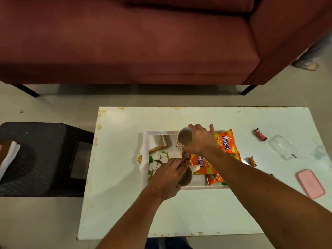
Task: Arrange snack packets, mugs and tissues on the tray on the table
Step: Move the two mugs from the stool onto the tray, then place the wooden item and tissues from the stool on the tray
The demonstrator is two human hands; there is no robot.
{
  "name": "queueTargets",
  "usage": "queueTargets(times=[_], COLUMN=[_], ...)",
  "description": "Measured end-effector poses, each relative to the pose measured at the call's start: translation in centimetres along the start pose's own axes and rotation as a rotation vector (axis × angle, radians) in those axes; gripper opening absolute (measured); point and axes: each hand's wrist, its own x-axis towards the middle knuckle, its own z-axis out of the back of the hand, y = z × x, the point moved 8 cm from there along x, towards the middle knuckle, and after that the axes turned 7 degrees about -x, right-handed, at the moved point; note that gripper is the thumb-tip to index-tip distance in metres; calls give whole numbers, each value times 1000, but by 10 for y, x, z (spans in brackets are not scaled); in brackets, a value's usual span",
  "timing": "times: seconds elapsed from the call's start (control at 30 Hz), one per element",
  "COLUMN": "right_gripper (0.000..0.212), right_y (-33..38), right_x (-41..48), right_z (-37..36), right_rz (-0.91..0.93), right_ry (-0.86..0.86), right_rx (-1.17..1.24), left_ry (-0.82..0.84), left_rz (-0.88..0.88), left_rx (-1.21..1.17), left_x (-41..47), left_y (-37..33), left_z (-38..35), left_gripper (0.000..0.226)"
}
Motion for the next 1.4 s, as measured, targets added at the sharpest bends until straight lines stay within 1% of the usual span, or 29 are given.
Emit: queueTargets(times=[0.07, 0.17, 0.23, 0.3, 0.47, 0.57, 0.63, 0.7, 0.77, 0.87, 0.97, 1.03, 1.07, 1.1, 1.17, 1.23, 1.3, 1.4], right_gripper=[100, 116, 121, 118, 96, 91, 88, 87, 87, 87, 85, 84, 82, 79, 70, 56, 43, 35], right_y=[1, -1, -3, -7, -26, -36, -42, -46, -45, -40, -35, -23, -21, -14, 0, 21, 59, 139], right_x=[-1, -2, -4, -7, -28, -44, -54, -63, -69, -74, -77, -80, -82, -82, -79, -70, -62, -58], right_z=[0, 4, 9, 13, 18, 12, 8, 5, 3, 5, 8, 19, 26, 37, 64, 96, 127, 154], right_rz=[0, -8, -8, 8, 34, 30, 6, -12, -13, -18, -2, 18, 17, 25, 30, 27, 52, 161], right_ry=[0, -3, -14, -27, -83, -78, -73, -62, -41, -21, -9, -61, -105, -152, -241, -331, -381, -353], right_rx=[-16, -20, 1, 22, 110, 157, 168, 174, 168, 158, 173, 193, 208, 213, 187, 200, 267, 319], left_ry=[21, 51, 68, 86, 138, 160, 163, 154, 130, 119, 133, 133, 117, 68, -78, -226, -385, -602], left_rz=[2, -2, -13, -40, -116, -127, -96, -20, 25, 27, 32, 31, 27, 39, 114, 245, 413, 670], left_rx=[-5, -2, 4, 20, 81, 78, 77, 71, 55, 32, 22, 17, 7, -7, -32, -15, 2, -48], left_x=[4, 9, 13, 17, 28, 29, 27, 25, 24, 26, 27, 23, 21, 17, 5, -12, -41, -97], left_y=[-1, -5, -7, -11, -15, -14, -13, -12, -14, -17, -24, -27, -29, -28, -16, 6, 37, 84], left_z=[-4, -10, -13, -15, -17, -17, -17, -17, -17, -14, -16, -9, -4, 10, 50, 100, 152, 217], left_gripper=[94, 94, 93, 92, 95, 99, 107, 115, 109, 99, 102, 109, 110, 106, 87, 69, 61, 55])
